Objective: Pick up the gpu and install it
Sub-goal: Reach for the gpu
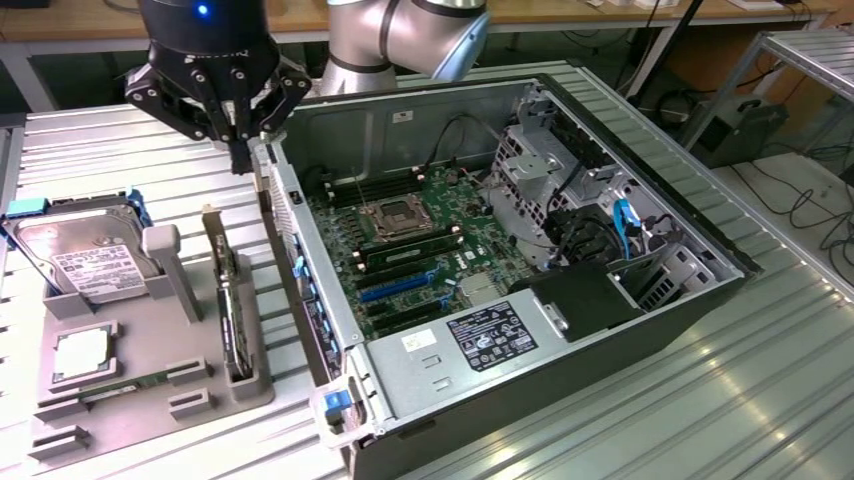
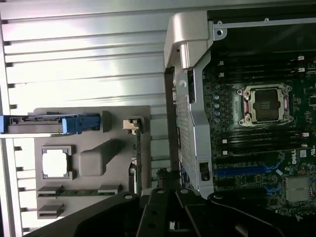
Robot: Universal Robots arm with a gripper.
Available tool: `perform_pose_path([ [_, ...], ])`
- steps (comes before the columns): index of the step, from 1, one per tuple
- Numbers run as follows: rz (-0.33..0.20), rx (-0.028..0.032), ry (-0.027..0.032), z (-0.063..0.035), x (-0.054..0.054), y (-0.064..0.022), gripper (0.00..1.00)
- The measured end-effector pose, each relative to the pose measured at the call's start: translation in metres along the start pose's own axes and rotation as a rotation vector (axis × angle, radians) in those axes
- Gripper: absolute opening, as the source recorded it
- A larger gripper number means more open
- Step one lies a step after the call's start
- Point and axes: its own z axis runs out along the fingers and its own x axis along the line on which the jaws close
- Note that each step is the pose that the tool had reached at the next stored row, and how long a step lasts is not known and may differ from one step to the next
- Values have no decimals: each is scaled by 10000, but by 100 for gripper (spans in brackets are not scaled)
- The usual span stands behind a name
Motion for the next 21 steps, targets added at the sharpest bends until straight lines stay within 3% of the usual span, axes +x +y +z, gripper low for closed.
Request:
perform_pose_path([
  [9, 1, 11, -2, 8, -21, -293, 11],
  [21, 1, 17, -1, 11, -26, -356, 11],
])
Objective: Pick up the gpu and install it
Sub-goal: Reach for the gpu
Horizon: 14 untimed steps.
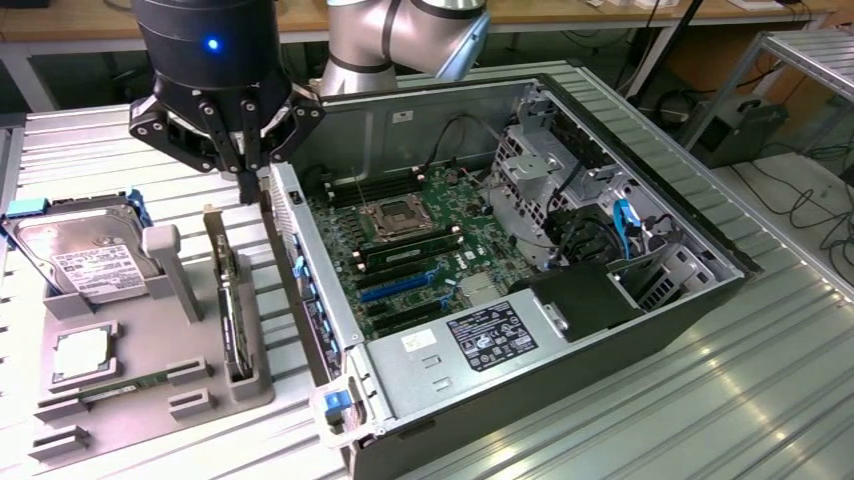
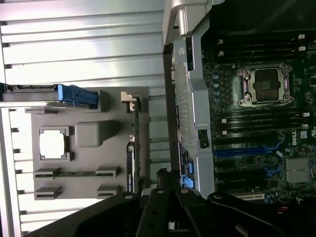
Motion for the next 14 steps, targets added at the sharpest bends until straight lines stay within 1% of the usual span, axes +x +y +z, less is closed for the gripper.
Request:
perform_pose_path([
  [14, 0, 5, 0, 1, -6, -85, 11],
])
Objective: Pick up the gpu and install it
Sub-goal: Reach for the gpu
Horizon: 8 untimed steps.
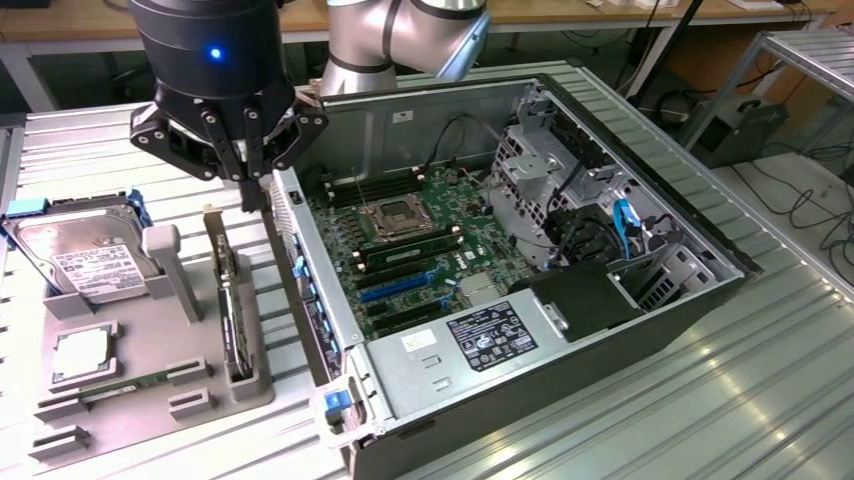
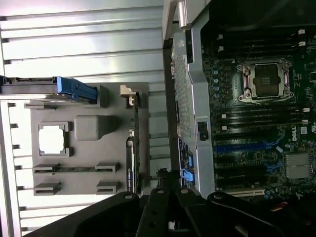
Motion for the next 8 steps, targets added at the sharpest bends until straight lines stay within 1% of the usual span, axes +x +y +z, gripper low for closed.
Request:
perform_pose_path([
  [8, 0, 2, 0, -1, -5, -63, 11],
])
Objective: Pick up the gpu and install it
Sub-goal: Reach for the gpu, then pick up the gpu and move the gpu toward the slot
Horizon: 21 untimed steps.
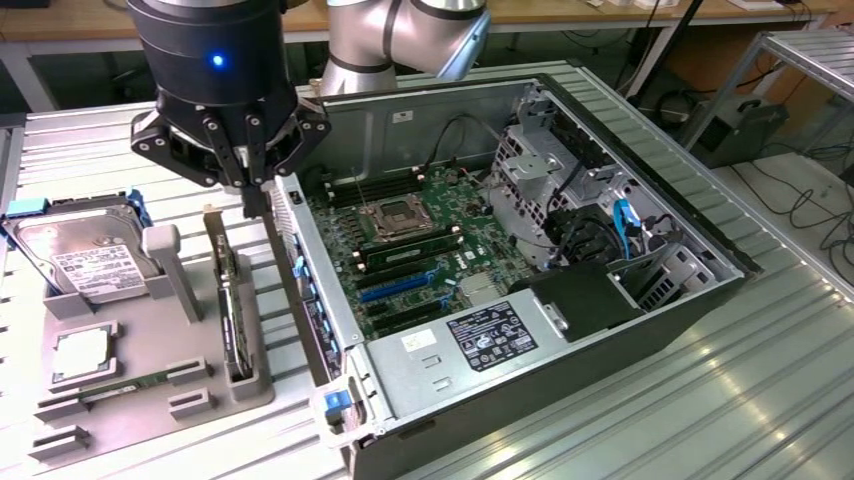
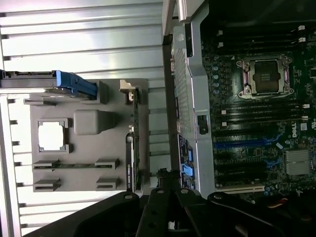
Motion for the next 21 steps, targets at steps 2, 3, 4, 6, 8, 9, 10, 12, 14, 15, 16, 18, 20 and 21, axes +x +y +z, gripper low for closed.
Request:
perform_pose_path([
  [2, 0, 1, 1, -1, -2, -18, 11],
  [3, 0, 0, 0, -1, -2, -29, 11],
  [4, -1, 0, 0, -1, -3, -41, 11],
  [6, 0, 1, 0, -2, -5, -60, 11],
  [8, 0, 1, 0, -2, -6, -75, 11],
  [9, 0, 1, 0, -2, -6, -81, 11],
  [10, 1, 1, 0, -2, -6, -84, 11],
  [12, 1, 1, 0, -2, -7, -87, 11],
  [14, 0, 1, 0, -3, -7, -88, 11],
  [15, 0, 0, 0, -2, -7, -88, 11],
  [16, 0, 1, 0, -2, -7, -88, 11],
  [18, 0, 0, 0, -2, -7, -88, 11],
  [20, 0, 1, 0, -2, -7, -88, 11],
  [21, 0, 1, 0, -2, -7, -88, 11],
])
